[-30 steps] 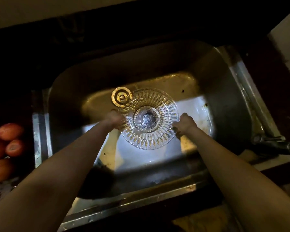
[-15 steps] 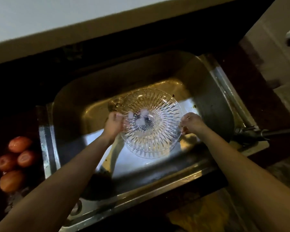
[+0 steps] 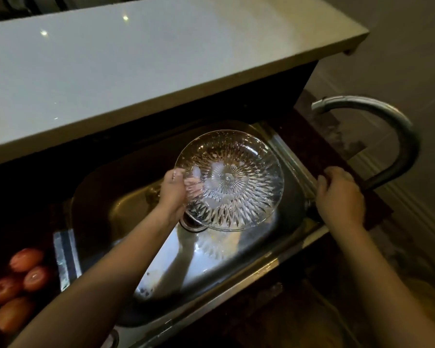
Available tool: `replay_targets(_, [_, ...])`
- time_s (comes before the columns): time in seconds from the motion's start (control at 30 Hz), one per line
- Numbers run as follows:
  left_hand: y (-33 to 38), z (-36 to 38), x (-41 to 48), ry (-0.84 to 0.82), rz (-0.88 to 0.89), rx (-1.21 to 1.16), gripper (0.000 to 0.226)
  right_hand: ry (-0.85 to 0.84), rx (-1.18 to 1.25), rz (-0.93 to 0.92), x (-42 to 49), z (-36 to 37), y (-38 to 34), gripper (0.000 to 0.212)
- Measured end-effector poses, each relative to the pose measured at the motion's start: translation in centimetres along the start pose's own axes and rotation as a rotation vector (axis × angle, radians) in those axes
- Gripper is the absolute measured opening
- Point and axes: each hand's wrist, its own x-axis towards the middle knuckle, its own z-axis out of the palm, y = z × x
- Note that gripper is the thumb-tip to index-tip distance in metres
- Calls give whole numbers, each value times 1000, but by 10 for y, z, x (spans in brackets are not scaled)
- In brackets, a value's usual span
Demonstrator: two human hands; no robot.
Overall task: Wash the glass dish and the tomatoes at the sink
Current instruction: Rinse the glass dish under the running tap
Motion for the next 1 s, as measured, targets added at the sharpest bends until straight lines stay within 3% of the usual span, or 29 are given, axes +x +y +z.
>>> replay_targets(0.2, [11, 25, -13, 9, -26, -36, 19, -190, 82, 53, -9, 27, 13, 29])
replay_targets(0.43, [19, 37, -18, 27, 9, -7, 18, -101, 236, 102, -6, 46, 22, 25])
replay_targets(0.53, [21, 41, -20, 28, 15, -14, 18, -88, 201, 156, -1, 47, 16, 22])
replay_targets(0.8, [26, 54, -23, 22, 10, -37, 18, -125, 120, 68, 10, 45, 17, 28])
replay_targets(1.0, [28, 60, -22, 17, 20, 1, 20, -281, 566, 250, 17, 34, 18, 43])
